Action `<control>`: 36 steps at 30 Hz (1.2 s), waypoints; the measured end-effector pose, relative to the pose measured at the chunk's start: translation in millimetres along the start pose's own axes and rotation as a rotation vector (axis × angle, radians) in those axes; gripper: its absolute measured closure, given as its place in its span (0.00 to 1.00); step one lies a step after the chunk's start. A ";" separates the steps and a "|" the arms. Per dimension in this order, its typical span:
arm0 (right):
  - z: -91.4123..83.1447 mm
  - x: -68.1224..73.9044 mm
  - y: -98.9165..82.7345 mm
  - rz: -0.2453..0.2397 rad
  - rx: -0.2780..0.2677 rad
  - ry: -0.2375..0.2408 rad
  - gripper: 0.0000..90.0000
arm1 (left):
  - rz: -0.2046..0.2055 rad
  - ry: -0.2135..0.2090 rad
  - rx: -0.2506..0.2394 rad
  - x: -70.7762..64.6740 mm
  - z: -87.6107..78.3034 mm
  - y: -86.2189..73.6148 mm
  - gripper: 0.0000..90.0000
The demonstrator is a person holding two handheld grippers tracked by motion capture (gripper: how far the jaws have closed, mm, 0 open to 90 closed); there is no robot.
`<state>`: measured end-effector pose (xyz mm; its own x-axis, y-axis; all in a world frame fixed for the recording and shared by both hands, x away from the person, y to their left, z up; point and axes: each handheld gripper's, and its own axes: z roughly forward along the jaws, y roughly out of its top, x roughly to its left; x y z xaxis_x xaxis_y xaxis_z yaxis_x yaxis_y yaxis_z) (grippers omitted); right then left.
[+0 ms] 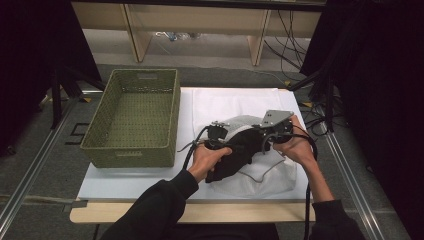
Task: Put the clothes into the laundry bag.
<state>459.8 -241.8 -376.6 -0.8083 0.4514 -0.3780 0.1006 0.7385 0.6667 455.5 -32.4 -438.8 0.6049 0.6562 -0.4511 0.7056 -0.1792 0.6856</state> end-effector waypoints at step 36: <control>-4.5 1.6 4.6 -0.031 -0.014 -0.018 1.00 | 0.106 0.066 -0.010 -4.8 18.5 4.2 0.75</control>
<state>456.3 -239.9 -371.3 -0.8005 0.4373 -0.4099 0.0672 0.7450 0.6637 462.4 -49.9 -444.4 0.6504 0.6807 -0.3372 0.6346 -0.2429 0.7336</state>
